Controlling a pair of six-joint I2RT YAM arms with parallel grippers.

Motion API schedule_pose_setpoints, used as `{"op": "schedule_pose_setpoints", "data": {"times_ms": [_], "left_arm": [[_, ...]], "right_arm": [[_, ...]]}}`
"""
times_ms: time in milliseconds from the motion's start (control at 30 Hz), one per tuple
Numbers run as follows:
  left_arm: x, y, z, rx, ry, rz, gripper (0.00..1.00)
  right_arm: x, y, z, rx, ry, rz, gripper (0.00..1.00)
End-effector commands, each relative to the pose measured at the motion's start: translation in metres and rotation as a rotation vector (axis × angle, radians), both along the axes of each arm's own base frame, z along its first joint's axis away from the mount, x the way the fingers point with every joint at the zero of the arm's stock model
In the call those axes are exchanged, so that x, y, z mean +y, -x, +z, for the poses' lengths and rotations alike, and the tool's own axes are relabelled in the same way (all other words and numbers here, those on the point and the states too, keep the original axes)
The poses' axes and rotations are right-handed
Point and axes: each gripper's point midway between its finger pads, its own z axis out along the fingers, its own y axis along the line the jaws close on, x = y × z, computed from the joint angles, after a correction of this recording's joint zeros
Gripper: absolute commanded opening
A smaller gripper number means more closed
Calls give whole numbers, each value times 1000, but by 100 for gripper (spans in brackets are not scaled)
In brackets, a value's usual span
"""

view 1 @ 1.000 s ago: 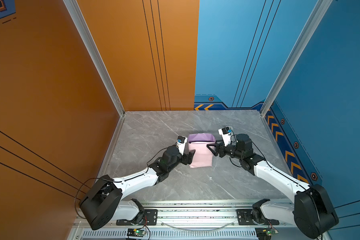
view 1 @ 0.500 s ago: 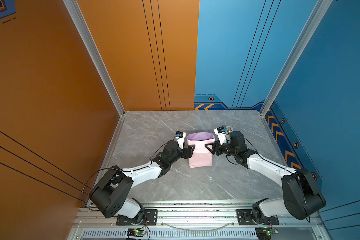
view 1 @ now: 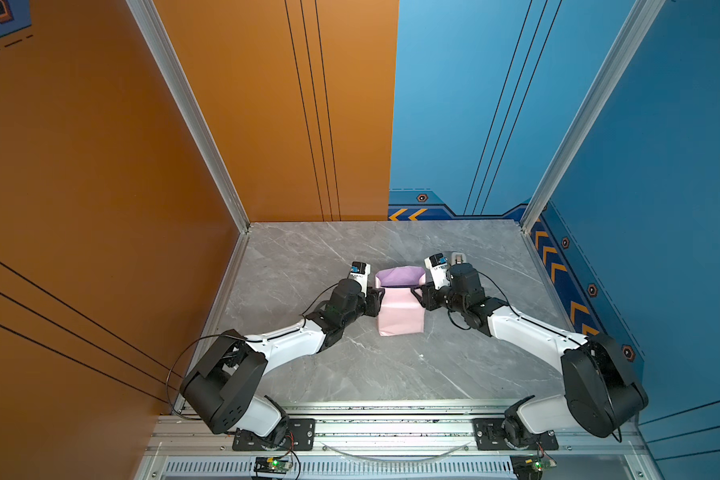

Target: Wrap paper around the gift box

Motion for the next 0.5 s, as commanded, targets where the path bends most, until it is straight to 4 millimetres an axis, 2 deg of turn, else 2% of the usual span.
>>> {"op": "schedule_pose_setpoints", "data": {"times_ms": [0, 100, 267, 333, 400, 467], "left_arm": [[17, 10, -33, 83, -182, 53, 41], [18, 13, -38, 93, -233, 53, 37], [14, 22, -42, 89, -335, 39, 30], [13, 26, -43, 79, -367, 43, 28], [15, 28, -45, 81, -393, 56, 26], [14, 29, -46, 81, -404, 55, 25]], "right_arm": [[-23, 16, -30, 90, 97, -78, 60], [-23, 22, -22, 86, 57, -84, 57], [-34, 34, -35, 100, 108, -143, 46], [-36, 37, -37, 90, 128, -156, 44], [-34, 40, -35, 81, 124, -148, 48], [-35, 41, -30, 62, 114, -156, 58]]}}
